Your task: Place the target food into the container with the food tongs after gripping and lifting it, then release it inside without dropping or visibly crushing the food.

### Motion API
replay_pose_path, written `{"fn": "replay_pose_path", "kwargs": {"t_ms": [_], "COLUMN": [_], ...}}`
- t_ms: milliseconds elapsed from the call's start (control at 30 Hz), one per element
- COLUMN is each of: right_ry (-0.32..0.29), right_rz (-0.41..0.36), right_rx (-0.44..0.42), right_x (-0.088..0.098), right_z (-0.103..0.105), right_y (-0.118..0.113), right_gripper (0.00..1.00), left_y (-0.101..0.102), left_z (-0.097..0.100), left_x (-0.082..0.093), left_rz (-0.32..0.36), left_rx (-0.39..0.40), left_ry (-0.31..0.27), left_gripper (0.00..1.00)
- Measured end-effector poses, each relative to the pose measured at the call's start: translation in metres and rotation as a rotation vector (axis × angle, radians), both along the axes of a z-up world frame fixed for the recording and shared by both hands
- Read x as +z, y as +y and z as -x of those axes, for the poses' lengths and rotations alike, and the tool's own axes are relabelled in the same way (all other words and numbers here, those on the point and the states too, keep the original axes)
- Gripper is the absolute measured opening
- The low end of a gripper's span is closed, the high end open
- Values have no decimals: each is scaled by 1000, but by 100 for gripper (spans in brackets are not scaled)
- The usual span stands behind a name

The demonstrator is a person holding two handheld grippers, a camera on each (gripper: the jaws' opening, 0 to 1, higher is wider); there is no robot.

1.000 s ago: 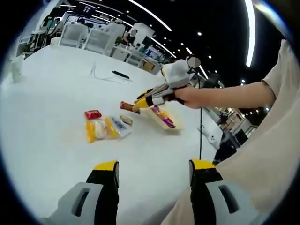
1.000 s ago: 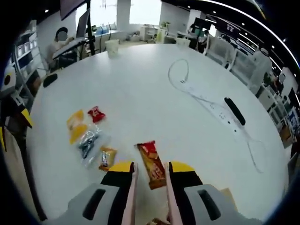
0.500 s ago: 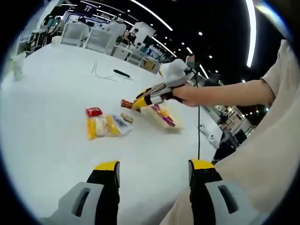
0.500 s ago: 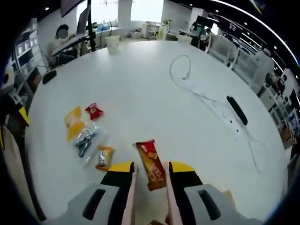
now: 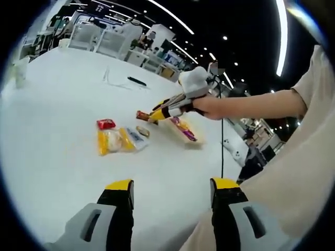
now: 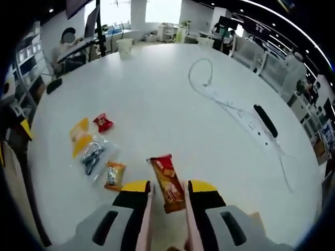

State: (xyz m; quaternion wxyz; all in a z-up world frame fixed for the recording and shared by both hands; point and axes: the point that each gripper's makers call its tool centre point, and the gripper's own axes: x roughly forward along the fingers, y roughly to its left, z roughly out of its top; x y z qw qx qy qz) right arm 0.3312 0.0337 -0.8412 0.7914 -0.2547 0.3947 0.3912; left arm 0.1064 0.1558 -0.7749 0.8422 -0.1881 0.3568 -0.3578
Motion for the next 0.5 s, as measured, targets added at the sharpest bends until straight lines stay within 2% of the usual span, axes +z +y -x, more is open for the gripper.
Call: {"fn": "replay_pose_path", "kwargs": {"t_ms": [500], "right_ry": [39], "right_rz": [-65], "right_rx": [-56], "right_x": [-2], "right_z": [1], "right_y": [-3], "right_gripper": [27], "left_y": [-2], "left_z": [-2], "left_x": [2], "left_rz": [8], "left_rx": [-5], "left_ry": [0], "left_gripper": [58]}}
